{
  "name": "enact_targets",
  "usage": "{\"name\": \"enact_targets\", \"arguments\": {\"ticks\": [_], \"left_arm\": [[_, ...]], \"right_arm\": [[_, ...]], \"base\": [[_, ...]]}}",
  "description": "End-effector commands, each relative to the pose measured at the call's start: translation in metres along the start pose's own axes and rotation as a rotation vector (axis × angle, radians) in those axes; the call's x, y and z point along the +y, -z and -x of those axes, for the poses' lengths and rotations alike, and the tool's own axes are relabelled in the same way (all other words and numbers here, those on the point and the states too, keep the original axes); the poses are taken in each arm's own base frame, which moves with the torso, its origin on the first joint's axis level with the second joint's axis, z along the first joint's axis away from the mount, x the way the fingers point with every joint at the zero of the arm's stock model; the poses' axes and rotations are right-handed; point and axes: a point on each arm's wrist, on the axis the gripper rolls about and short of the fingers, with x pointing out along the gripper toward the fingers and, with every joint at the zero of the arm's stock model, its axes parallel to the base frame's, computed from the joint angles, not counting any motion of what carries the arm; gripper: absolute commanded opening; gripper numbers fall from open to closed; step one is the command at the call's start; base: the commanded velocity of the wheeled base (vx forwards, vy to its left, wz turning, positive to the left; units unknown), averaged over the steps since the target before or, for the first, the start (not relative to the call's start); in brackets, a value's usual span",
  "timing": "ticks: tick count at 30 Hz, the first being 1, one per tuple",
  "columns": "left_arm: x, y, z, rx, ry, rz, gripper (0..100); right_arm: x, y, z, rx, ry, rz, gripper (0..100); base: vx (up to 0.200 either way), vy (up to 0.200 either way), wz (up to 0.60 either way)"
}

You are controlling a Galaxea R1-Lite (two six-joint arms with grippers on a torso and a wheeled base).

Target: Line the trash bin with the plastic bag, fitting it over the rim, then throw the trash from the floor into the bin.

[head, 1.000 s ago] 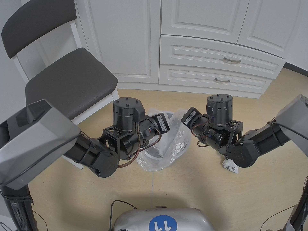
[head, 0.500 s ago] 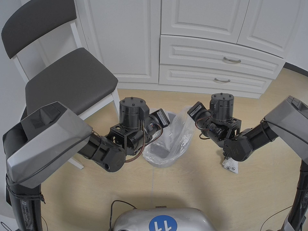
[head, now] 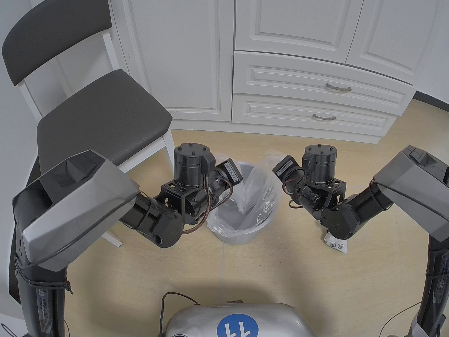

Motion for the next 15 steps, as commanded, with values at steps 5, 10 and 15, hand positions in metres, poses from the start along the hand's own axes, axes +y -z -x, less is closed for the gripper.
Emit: {"name": "enact_targets", "arguments": {"ticks": [5, 10, 15], "left_arm": [[0.01, 0.028, -0.009, 0.049, -0.037, -0.013, 0], [0.017, 0.04, -0.015, 0.061, -0.064, -0.033, 0], [0.024, 0.047, -0.021, 0.072, -0.082, -0.036, 0]], "right_arm": [[-0.011, 0.021, -0.005, 0.043, 0.027, 0.018, 0], [-0.019, 0.046, -0.008, 0.095, 0.046, 0.039, 0], [-0.026, 0.057, -0.012, 0.117, 0.059, 0.047, 0]], "base": [[0.0, 0.0, 0.0], [0.0, 0.0, 0.0], [0.0, 0.0, 0.0]]}}
